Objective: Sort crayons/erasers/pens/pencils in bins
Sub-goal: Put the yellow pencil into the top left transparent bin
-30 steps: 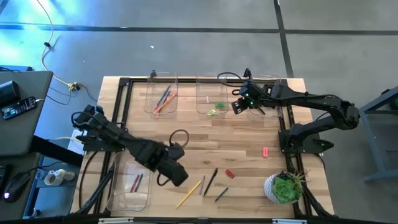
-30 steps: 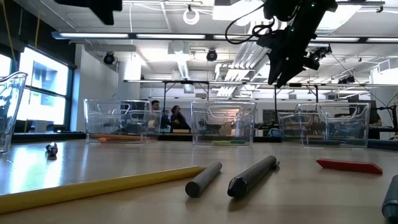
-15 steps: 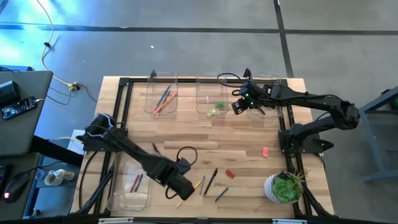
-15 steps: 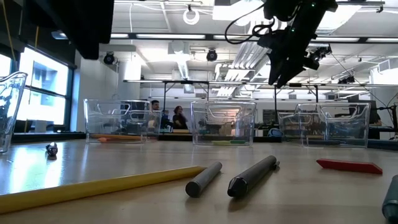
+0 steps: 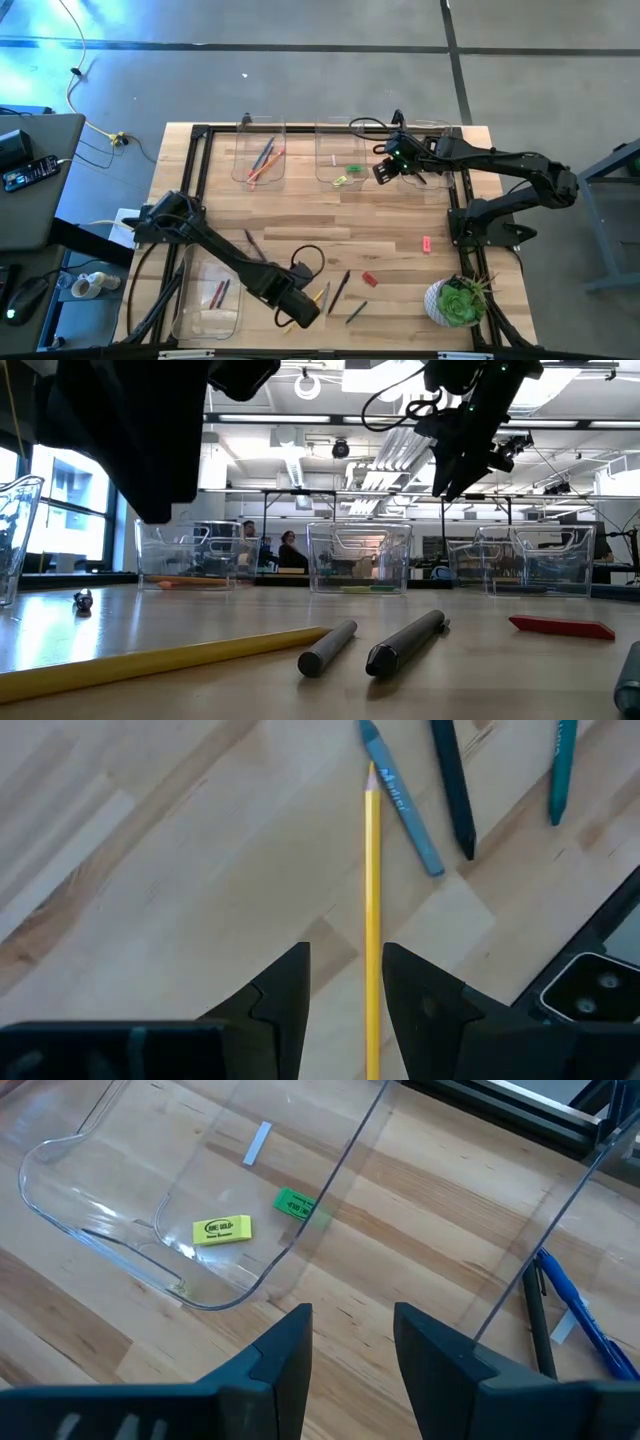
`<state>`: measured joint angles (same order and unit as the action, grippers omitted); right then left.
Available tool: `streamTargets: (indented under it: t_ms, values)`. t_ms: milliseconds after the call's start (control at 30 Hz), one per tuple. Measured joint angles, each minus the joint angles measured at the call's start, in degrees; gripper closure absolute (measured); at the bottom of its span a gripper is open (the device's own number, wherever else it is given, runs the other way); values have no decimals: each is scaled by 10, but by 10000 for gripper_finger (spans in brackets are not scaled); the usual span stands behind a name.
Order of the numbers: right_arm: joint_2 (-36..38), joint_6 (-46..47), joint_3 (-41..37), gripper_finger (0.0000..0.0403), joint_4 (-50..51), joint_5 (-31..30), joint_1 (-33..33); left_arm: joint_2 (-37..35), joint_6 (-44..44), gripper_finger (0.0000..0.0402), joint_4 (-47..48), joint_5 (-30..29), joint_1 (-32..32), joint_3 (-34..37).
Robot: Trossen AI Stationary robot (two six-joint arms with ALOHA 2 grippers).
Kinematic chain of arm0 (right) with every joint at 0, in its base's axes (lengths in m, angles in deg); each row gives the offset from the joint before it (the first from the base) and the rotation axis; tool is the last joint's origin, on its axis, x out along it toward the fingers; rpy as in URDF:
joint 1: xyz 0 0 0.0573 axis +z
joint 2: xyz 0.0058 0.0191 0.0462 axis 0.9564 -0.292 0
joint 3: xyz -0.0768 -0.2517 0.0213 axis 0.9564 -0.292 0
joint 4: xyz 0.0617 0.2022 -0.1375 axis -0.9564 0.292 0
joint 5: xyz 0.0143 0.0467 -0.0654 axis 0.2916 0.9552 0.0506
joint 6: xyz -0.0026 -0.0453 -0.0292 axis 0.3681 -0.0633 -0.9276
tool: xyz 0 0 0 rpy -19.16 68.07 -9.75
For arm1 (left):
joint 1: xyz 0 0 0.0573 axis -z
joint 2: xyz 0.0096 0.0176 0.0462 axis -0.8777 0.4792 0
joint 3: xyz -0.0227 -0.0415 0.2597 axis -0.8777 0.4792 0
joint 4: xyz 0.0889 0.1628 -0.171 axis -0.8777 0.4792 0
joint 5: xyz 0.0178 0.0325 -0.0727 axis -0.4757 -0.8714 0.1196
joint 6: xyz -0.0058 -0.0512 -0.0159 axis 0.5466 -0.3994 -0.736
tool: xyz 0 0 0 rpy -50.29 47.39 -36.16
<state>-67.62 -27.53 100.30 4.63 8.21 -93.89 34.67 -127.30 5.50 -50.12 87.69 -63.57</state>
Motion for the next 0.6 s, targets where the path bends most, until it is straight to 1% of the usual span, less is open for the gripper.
streamTargets:
  t_ms: [333,600]
  values:
    - [0,-14,0,269,-1,0,-1,36,-27,287,-68,0,15,0]
    - [-1,-26,0,269,1,0,-1,65,-49,287,-97,4,23,-1]
